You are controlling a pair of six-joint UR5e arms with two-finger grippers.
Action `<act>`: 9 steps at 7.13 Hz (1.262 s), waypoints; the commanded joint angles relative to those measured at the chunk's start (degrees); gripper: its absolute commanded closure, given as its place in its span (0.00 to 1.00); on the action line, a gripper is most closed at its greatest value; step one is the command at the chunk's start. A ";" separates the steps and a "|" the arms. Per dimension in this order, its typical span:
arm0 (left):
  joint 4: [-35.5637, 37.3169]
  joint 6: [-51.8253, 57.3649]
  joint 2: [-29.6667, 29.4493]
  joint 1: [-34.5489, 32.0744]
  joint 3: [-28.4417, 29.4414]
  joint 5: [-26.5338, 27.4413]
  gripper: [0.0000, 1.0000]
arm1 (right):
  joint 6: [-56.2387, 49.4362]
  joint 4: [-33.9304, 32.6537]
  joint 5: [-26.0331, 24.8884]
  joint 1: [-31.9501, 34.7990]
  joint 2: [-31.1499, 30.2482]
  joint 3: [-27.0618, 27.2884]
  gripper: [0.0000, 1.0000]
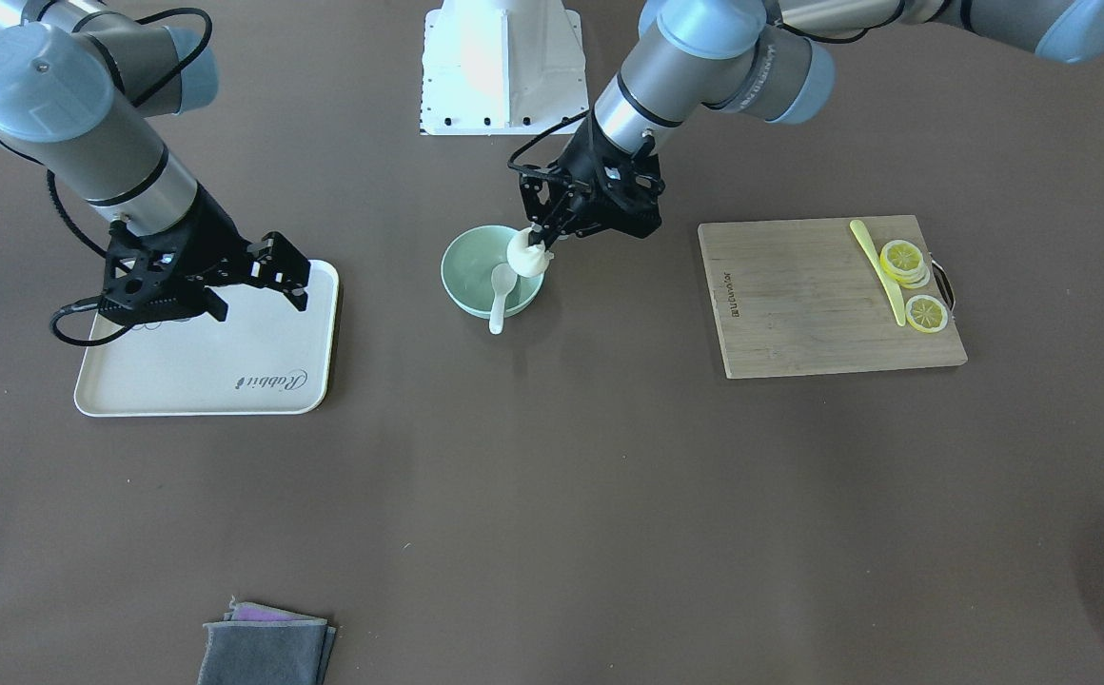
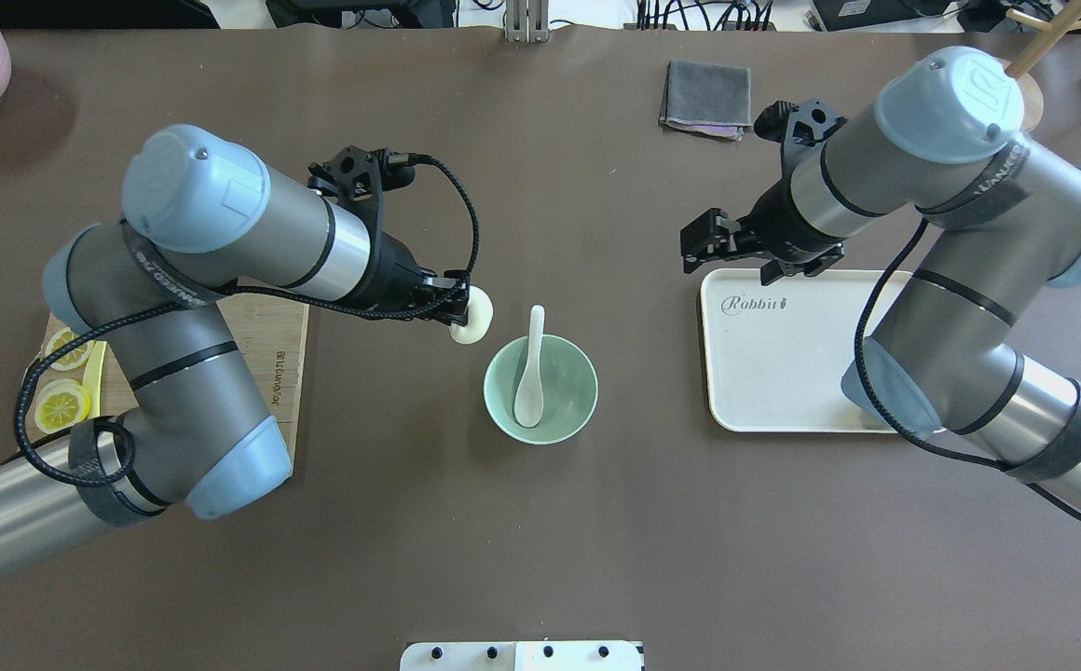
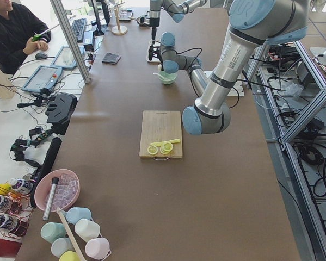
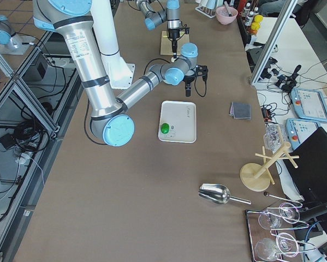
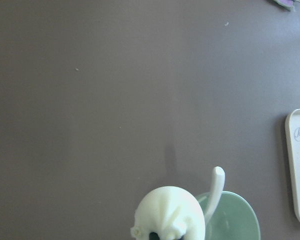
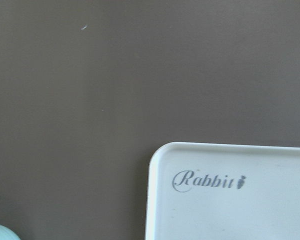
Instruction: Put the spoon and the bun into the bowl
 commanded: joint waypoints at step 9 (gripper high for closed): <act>10.87 36.14 15.53 -18.64 -9.33 1.60 0.02 | -27.50 -26.10 1.92 14.68 -1.58 -2.15 0.00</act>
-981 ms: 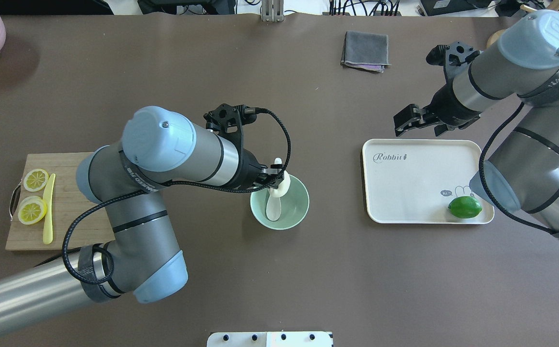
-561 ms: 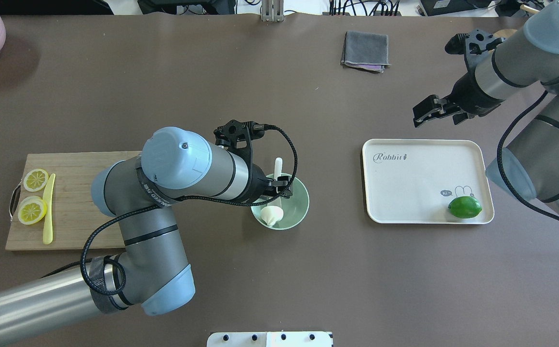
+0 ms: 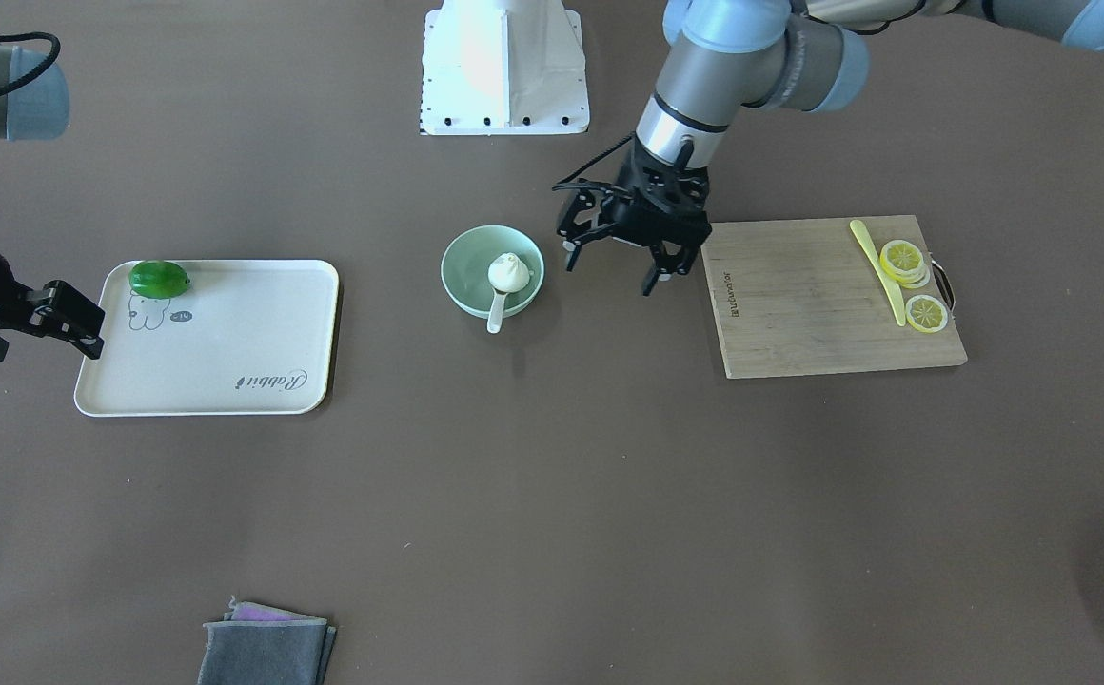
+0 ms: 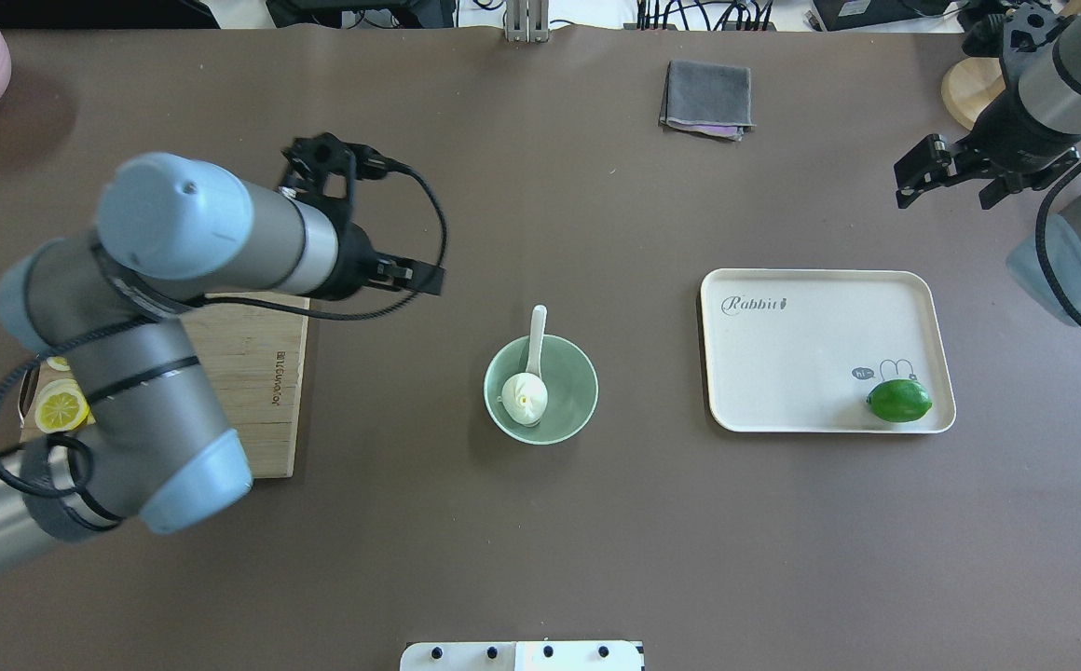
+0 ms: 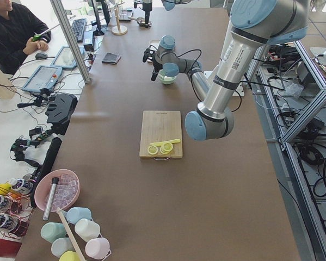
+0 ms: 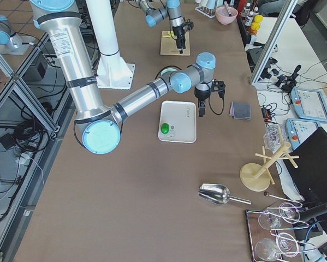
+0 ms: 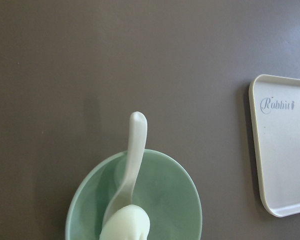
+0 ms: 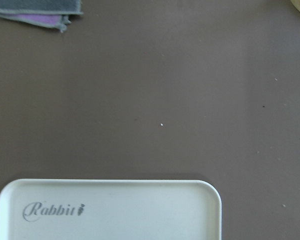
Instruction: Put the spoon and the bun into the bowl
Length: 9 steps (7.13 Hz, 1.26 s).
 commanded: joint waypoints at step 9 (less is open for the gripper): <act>5.37 55.75 27.92 -56.77 11.57 -21.39 0.02 | -40.37 -7.27 7.83 23.27 -13.25 -5.77 0.00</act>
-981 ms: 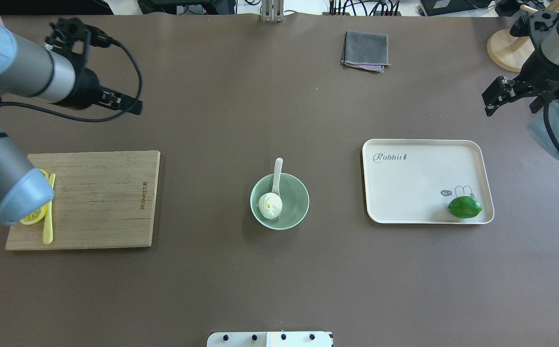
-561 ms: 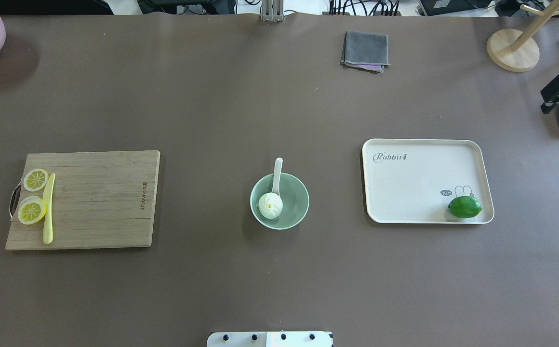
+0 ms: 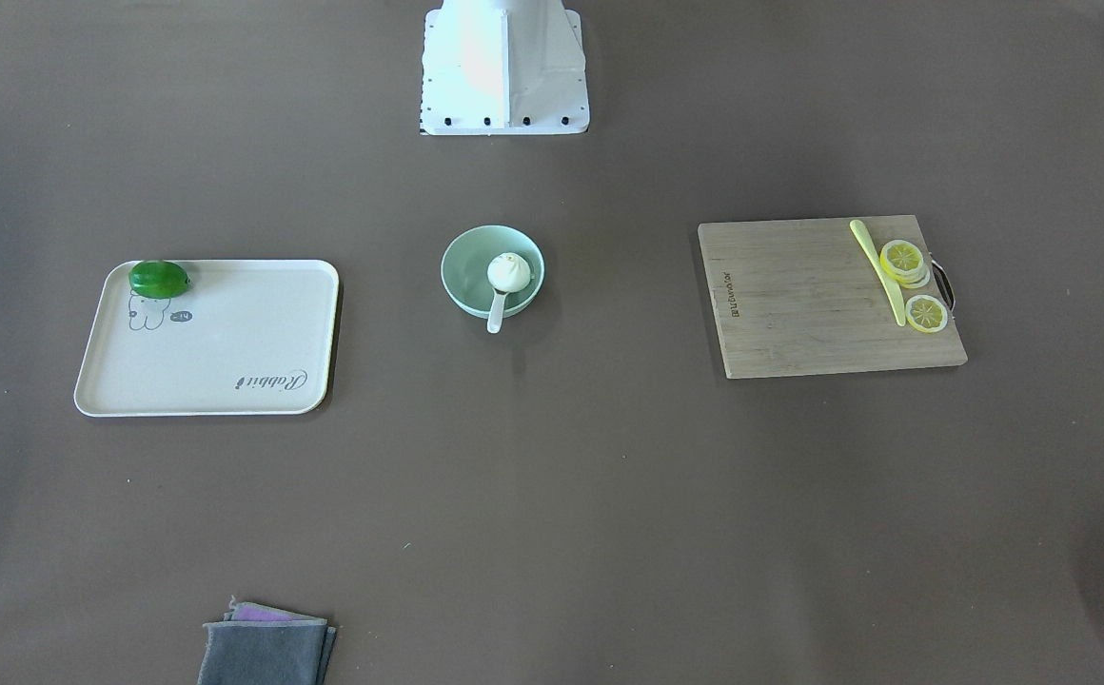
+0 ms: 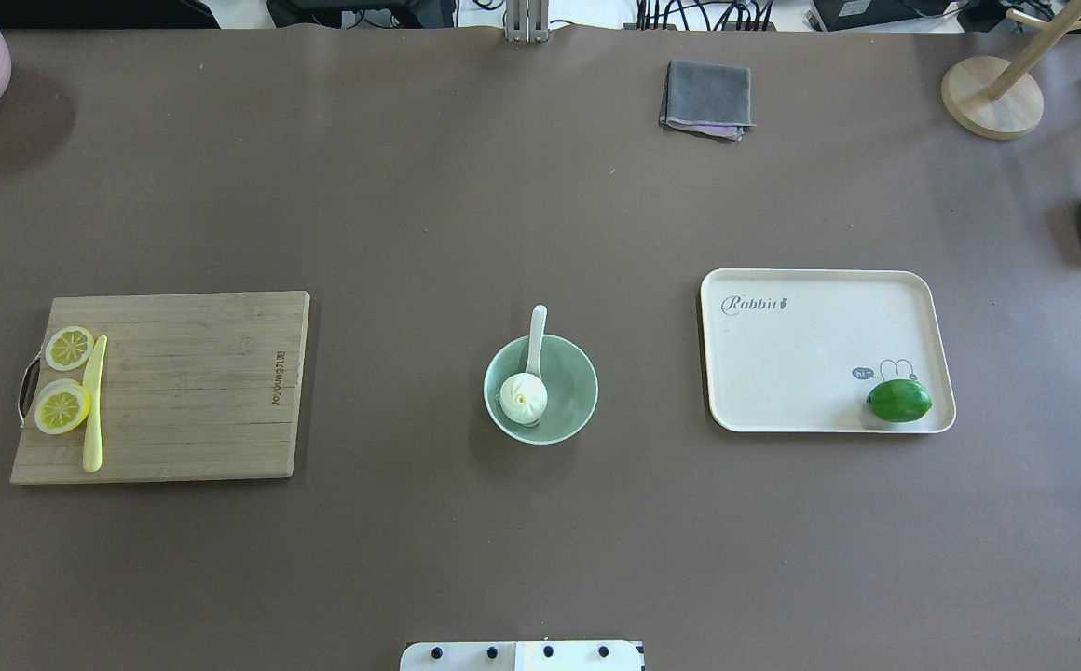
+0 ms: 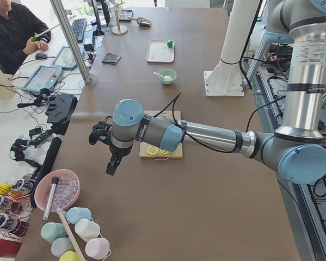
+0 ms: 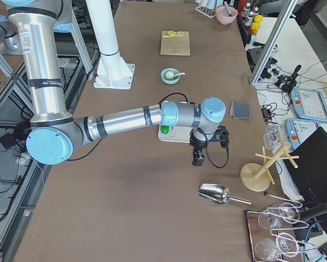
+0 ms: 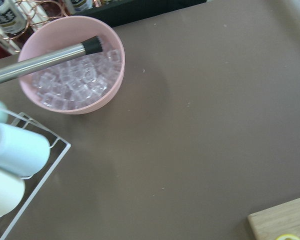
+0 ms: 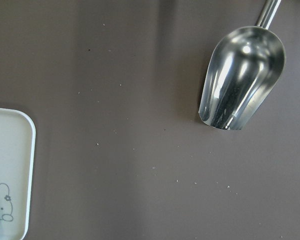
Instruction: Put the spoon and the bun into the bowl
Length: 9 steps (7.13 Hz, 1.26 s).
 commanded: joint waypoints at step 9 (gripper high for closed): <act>3.78 -15.02 2.73 2.94 -4.15 -2.05 0.02 | -1.38 4.26 -3.57 2.36 -6.13 -1.44 0.00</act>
